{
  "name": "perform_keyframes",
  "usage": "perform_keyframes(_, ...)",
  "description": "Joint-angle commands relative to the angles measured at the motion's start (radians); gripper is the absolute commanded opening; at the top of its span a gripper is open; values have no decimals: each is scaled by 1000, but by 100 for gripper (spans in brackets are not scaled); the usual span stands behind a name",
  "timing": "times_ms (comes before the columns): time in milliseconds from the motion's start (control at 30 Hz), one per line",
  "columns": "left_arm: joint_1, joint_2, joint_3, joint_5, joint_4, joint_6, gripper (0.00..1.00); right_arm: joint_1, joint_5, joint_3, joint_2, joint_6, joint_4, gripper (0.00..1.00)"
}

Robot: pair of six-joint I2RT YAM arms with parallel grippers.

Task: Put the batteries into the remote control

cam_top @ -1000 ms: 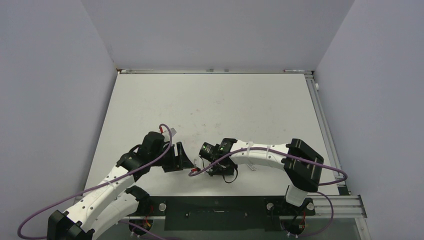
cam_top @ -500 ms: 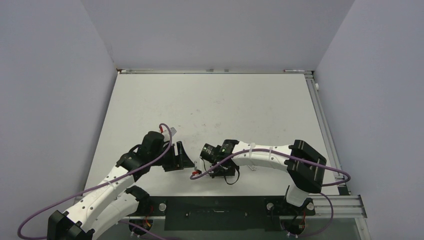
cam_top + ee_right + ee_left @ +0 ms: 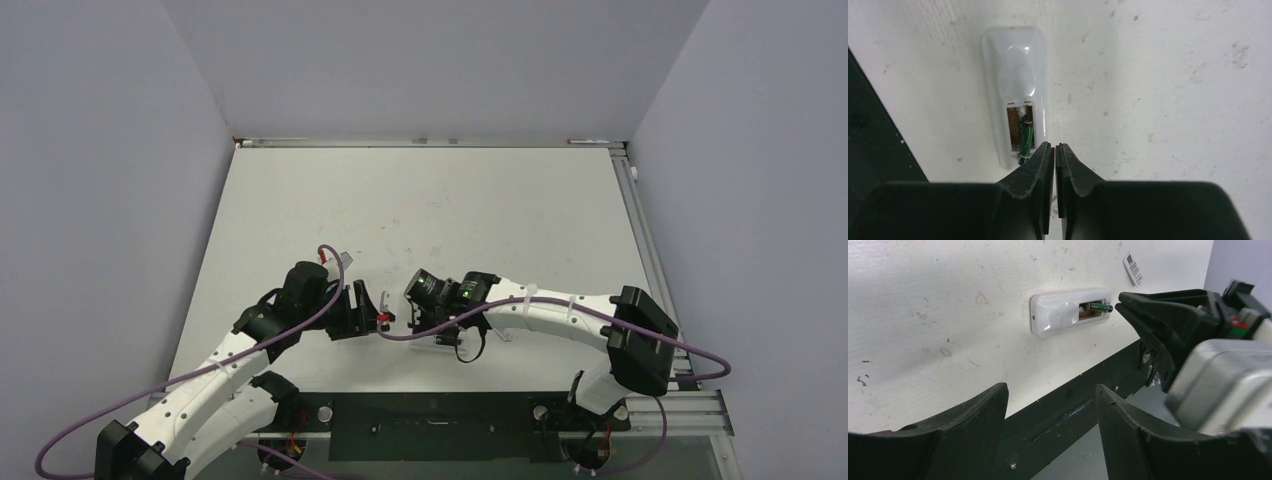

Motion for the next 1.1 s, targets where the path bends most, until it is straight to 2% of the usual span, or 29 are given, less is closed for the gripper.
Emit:
perform_keyframes(0, 1, -2, 0, -3, 9, 7, 61, -25, 3, -26, -52, 64, 150, 9)
perform_keyframes(400, 1, -15, 9, -41, -23, -7, 61, -102, -38, -88, -55, 98, 184, 9)
perform_keyframes(1067, 4, -13, 9, -85, -44, -30, 62, -95, -144, -127, -29, 73, 148, 9)
